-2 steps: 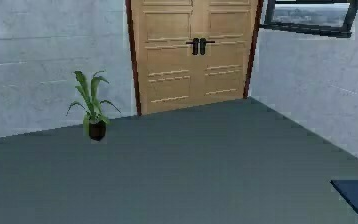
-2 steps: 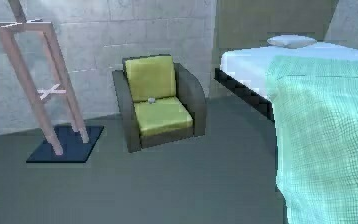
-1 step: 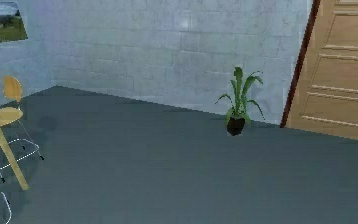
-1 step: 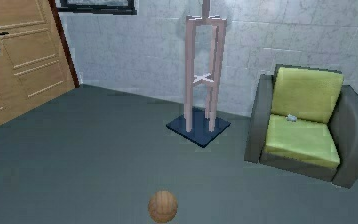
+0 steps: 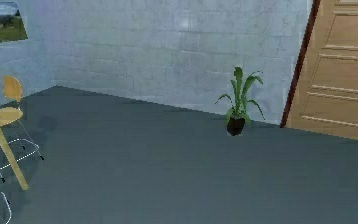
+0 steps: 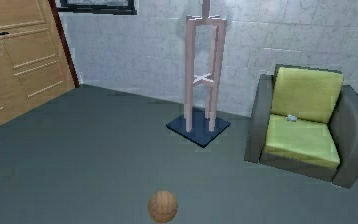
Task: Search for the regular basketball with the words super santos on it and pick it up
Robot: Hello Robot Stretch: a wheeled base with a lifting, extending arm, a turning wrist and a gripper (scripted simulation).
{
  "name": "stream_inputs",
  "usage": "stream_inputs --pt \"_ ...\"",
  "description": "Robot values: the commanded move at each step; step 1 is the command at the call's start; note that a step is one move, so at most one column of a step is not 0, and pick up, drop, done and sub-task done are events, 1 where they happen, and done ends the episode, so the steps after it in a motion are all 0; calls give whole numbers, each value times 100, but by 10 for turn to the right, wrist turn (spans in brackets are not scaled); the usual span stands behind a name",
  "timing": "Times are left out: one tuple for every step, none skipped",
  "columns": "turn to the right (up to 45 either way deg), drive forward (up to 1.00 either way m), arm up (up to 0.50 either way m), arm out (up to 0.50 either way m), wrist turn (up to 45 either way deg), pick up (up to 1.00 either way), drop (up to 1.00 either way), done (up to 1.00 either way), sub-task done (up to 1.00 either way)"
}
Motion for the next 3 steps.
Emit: stream_inputs --pt "0 0 0 48 0 0 0 0 0" --pt "0 0 0 0 450 0 0 0 0" --pt "0 0 0 0 450 0 0 0 0"
